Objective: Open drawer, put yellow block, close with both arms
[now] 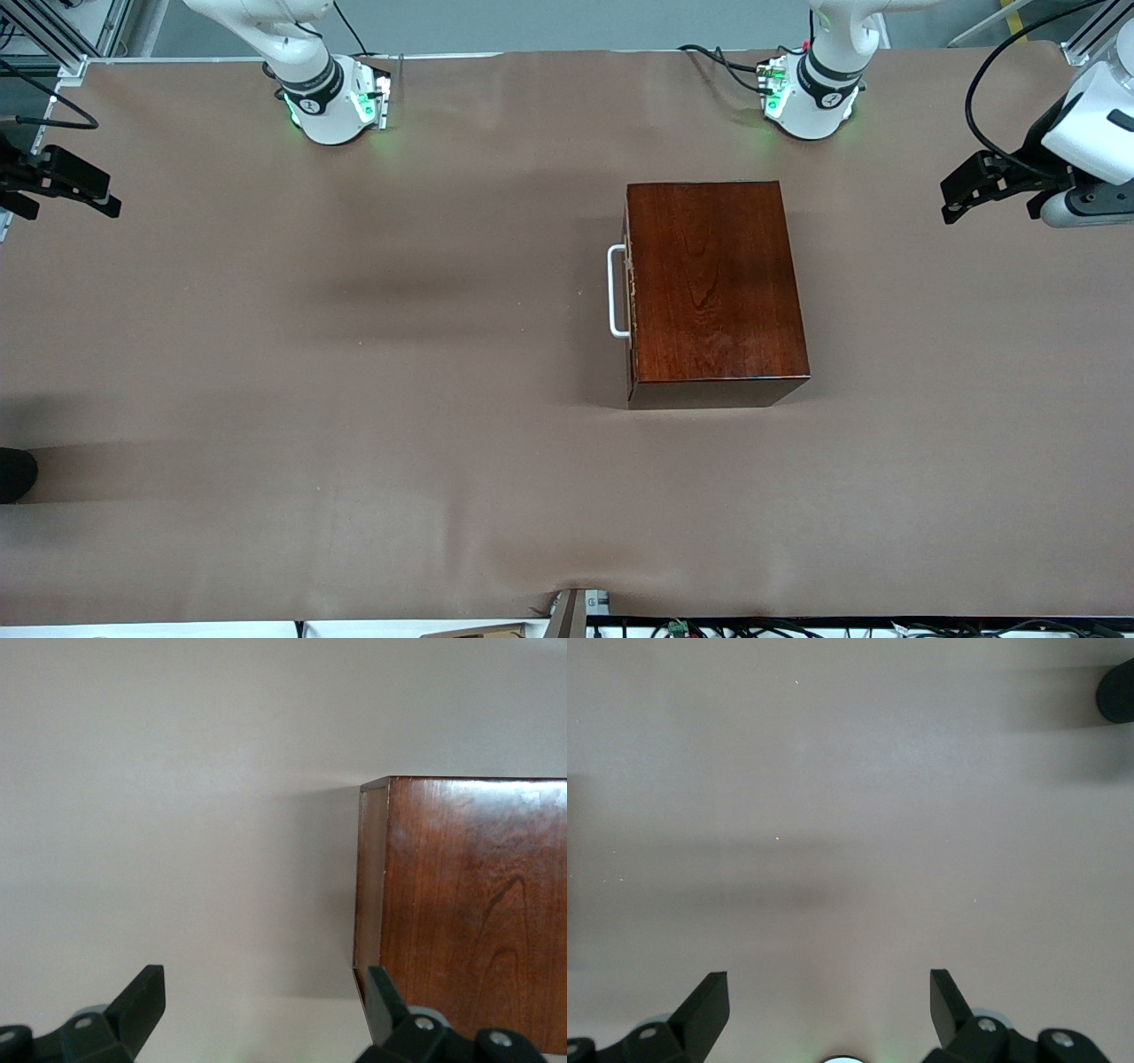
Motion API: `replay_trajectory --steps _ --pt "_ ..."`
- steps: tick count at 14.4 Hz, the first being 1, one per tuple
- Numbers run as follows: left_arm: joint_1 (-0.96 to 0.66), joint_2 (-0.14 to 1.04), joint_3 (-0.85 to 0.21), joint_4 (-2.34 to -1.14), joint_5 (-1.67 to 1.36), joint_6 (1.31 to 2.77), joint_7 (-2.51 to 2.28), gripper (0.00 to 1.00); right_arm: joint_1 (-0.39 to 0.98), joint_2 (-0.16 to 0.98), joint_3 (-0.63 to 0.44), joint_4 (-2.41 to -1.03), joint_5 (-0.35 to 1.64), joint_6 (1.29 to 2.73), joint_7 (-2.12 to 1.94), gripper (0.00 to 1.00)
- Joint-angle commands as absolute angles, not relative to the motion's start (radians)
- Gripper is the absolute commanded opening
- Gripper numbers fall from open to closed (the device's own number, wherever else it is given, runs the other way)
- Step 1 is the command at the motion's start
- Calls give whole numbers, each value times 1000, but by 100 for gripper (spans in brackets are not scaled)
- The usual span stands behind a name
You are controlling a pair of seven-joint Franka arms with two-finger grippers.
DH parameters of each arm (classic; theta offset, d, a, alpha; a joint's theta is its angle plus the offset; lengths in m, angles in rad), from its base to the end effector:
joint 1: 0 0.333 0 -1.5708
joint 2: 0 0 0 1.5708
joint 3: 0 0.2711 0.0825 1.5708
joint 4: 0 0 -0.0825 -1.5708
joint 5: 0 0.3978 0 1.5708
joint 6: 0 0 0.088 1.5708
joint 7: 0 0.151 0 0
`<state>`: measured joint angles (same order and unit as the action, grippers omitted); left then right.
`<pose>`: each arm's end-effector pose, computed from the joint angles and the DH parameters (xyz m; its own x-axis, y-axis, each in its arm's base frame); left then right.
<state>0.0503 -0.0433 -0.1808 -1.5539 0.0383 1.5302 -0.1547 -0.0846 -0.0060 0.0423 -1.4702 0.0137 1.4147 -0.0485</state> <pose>0.5497 -0.0679 0.5642 0.9993 0.0256 0.0258 0.0267 -0.9987 -0.0425 0.5477 -0.0209 0.5738 0.9988 0.0084 -0.0488 0.0076 -0.9998 -0.0158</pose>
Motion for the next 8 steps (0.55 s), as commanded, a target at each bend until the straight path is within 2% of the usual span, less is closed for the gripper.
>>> replay_trajectory --steps 1,8 --pt "66 -32 -187 -1522 14 1520 -137 100 -100 -12 55 -1466 20 1405 -37 100" --pt "81 -14 -187 -1519 12 1519 -146 100 -98 -12 60 -1466 20 1388 -35 100"
